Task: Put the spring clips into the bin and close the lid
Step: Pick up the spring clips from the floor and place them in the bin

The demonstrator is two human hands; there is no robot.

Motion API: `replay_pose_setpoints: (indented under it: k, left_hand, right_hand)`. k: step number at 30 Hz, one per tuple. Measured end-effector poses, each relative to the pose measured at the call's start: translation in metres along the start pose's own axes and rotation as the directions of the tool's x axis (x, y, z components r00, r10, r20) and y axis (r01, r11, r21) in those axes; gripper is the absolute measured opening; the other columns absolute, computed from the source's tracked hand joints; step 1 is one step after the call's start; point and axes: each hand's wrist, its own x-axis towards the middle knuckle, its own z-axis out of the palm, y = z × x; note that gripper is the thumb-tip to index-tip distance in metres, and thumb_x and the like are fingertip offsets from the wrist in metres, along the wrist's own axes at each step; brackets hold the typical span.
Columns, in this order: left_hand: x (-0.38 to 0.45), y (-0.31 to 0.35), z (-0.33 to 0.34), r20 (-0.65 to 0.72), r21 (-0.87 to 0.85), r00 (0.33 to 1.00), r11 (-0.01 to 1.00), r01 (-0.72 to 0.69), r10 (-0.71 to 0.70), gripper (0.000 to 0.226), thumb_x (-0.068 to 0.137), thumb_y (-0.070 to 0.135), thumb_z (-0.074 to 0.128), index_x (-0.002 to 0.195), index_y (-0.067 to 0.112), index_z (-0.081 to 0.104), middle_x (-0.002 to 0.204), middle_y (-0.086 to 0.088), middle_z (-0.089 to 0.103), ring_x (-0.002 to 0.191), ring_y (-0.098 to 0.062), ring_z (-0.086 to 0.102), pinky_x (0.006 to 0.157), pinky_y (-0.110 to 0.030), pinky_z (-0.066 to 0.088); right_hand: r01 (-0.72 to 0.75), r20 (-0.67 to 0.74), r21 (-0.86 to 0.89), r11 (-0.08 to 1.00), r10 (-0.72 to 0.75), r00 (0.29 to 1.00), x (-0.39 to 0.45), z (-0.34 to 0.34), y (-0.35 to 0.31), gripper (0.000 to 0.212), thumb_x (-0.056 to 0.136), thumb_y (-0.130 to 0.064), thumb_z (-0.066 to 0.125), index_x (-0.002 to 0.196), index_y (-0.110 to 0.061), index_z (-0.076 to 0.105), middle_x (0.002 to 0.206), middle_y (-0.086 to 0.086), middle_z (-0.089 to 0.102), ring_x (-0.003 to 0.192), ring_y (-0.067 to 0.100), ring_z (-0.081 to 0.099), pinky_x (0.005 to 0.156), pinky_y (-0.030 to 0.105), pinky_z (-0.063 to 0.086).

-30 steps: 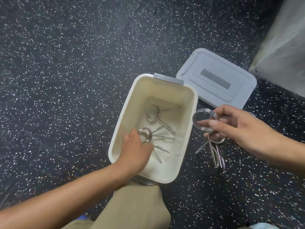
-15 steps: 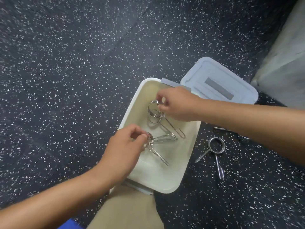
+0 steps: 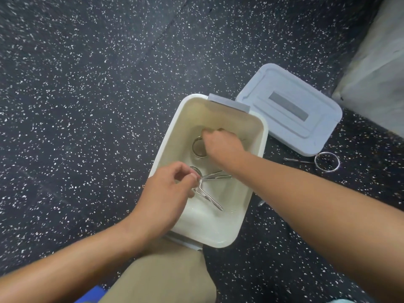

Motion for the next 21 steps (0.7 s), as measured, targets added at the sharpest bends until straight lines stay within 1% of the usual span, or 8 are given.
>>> replay_pose_setpoints:
  k: [4,6,9,11,13,16,18,21]
  left_hand:
    - [0.002,0.001,0.005,0.004,-0.028,1.0,1.0,-0.006,0.006,0.025,0.073,0.038,0.056,0.082,0.022,0.073,0.082,0.002,0.078,0.066,-0.014,0.07,0.086,-0.047,0.055]
    - [0.004,0.002,0.007,0.001,-0.043,1.0,0.999,-0.017,0.017,0.024,0.072,0.038,0.057,0.08,0.022,0.073,0.081,0.002,0.078,0.065,-0.013,0.069,0.081,-0.043,0.054]
    - [0.008,0.006,0.008,-0.002,-0.053,0.999,0.998,-0.043,0.043,0.024,0.069,0.041,0.058,0.077,0.025,0.074,0.081,0.004,0.079,0.064,-0.012,0.069,0.08,-0.042,0.053]
    - [0.01,0.011,0.009,0.001,-0.052,0.998,0.997,-0.063,0.063,0.024,0.074,0.037,0.059,0.081,0.021,0.074,0.081,0.002,0.079,0.067,-0.014,0.068,0.078,-0.041,0.053]
    - [0.013,0.016,0.011,0.011,-0.049,0.995,0.994,-0.094,0.094,0.019,0.083,0.03,0.061,0.087,0.016,0.074,0.083,0.001,0.078,0.07,-0.016,0.067,0.078,-0.04,0.052]
    - [0.014,0.026,0.018,0.04,-0.024,0.99,0.991,-0.134,0.135,0.016,0.087,0.03,0.06,0.087,0.02,0.073,0.087,0.003,0.078,0.074,-0.017,0.07,0.087,-0.046,0.055]
    - [0.011,0.033,0.026,0.075,0.01,0.984,0.986,-0.165,0.163,0.016,0.089,0.031,0.06,0.087,0.021,0.073,0.09,0.002,0.078,0.079,-0.017,0.07,0.091,-0.047,0.055]
    - [0.005,0.045,0.042,0.139,0.053,0.963,0.97,-0.238,0.229,0.015,0.096,0.022,0.059,0.088,0.018,0.071,0.093,0.001,0.078,0.085,-0.015,0.069,0.095,-0.044,0.055]
  right_hand:
    - [0.008,0.012,-0.025,1.0,-0.008,1.0,-0.001,0.002,-0.002,0.033,0.095,-0.004,0.045,0.125,-0.005,0.059,0.116,0.019,0.07,0.111,0.035,0.063,0.081,0.04,0.049]
    - [0.004,0.021,-0.018,1.0,-0.004,1.0,-0.004,-0.004,0.0,0.033,0.095,-0.002,0.045,0.125,-0.003,0.058,0.118,0.019,0.069,0.112,0.036,0.062,0.077,0.039,0.046]
    - [0.038,0.009,0.042,0.998,-0.038,0.999,-0.016,-0.026,0.007,0.028,0.094,-0.004,0.048,0.12,-0.006,0.058,0.113,0.018,0.068,0.094,0.035,0.062,0.064,0.033,0.039]
    - [0.074,-0.043,0.083,0.994,-0.071,0.997,-0.029,-0.045,0.018,0.023,0.094,-0.01,0.048,0.113,-0.009,0.06,0.107,0.015,0.069,0.083,0.032,0.059,0.058,0.033,0.043]
    - [0.118,-0.135,0.163,0.979,-0.096,0.986,-0.045,-0.063,0.036,0.025,0.097,-0.015,0.047,0.116,-0.014,0.063,0.107,0.012,0.071,0.089,0.033,0.063,0.069,0.039,0.052]
    - [0.118,-0.206,0.366,0.923,-0.043,0.978,-0.08,-0.087,0.068,0.022,0.101,-0.025,0.047,0.114,-0.023,0.065,0.098,0.003,0.075,0.083,0.024,0.067,0.075,0.041,0.054]
    - [0.079,-0.182,0.389,0.918,-0.007,0.983,-0.105,-0.094,0.093,0.017,0.102,-0.026,0.05,0.11,-0.026,0.065,0.089,-0.004,0.075,0.07,0.013,0.065,0.072,0.038,0.054]
    - [-0.047,-0.137,0.41,0.911,0.112,0.984,-0.142,-0.091,0.131,0.013,0.101,-0.026,0.053,0.106,-0.028,0.065,0.085,-0.007,0.075,0.073,0.008,0.065,0.072,0.033,0.052]
